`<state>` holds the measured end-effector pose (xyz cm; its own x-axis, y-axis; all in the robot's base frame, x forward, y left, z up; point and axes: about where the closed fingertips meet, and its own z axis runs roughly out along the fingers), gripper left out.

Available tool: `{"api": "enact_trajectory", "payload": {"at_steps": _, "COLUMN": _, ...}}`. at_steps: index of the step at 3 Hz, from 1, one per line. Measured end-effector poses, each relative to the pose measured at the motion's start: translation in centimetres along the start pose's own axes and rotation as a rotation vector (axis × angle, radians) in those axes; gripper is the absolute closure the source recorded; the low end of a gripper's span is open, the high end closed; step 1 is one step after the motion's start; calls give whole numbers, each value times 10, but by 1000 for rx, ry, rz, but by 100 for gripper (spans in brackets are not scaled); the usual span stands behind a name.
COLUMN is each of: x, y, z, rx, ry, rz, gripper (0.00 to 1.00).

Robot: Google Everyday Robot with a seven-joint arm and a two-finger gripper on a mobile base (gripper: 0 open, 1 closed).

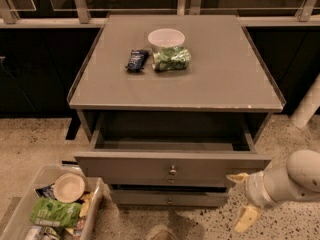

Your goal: Close top drawer

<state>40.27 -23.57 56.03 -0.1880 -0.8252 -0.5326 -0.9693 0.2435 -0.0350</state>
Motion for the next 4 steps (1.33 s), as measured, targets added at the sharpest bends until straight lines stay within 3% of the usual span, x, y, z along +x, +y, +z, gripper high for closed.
{"api": "enact_trajectory", "payload": {"at_steps": 1, "x": -5, "y": -22, "z": -1, "rx": 23, "ry": -28, "rz": -20, "gripper": 0}}
{"api": "enact_trajectory", "payload": {"at_steps": 2, "x": -21, "y": -69, "z": -8, "rx": 123, "ry": -67, "rz": -40, "gripper": 0}}
{"api": "enact_trajectory", "payload": {"at_steps": 3, "x": -22, "y": -69, "z": -8, "rx": 125, "ry": -68, "rz": -40, "gripper": 0}}
{"api": "enact_trajectory", "payload": {"at_steps": 4, "x": -40, "y": -98, "z": -15, "rx": 186, "ry": -100, "rz": -45, "gripper": 0}}
